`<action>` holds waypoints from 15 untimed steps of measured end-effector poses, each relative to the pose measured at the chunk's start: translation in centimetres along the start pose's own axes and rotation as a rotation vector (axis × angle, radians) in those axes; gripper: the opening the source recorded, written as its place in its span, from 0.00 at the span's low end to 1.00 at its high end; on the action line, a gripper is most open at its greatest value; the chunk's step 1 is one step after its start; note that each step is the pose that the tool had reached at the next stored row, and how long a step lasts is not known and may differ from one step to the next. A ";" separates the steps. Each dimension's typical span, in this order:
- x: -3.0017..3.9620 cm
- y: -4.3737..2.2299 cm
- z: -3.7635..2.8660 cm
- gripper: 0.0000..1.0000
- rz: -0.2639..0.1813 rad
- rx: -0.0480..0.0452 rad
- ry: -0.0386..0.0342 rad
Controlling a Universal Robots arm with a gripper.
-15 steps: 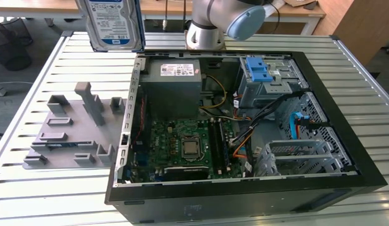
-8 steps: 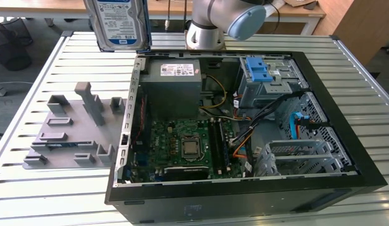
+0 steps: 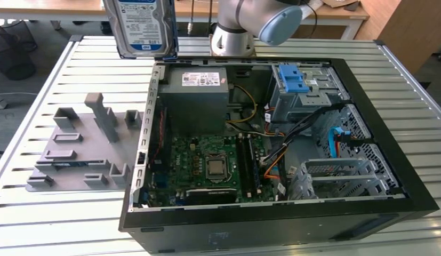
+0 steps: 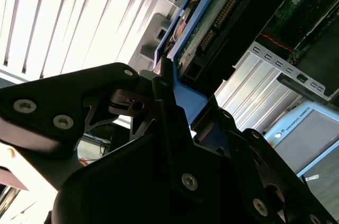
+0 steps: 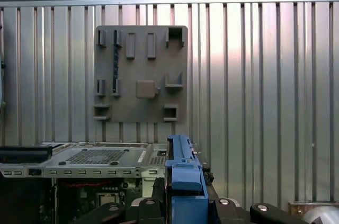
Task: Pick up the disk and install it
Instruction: 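Pick up the disk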
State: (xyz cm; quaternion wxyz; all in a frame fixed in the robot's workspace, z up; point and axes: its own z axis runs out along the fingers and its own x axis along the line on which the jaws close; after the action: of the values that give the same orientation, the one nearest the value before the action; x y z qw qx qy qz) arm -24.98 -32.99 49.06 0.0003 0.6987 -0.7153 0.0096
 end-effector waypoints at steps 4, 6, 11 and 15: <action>-0.02 -0.59 0.01 0.36 0.000 0.0000 0.0000; -0.02 -0.90 0.01 0.36 0.000 0.0000 0.0000; -0.05 -2.07 0.03 0.36 0.000 0.0000 0.0000; -0.06 -2.69 0.03 0.36 0.000 0.0000 0.0001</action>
State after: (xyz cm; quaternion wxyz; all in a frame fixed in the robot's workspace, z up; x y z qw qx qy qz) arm -22.29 -32.99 49.07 0.0004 0.6987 -0.7153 0.0096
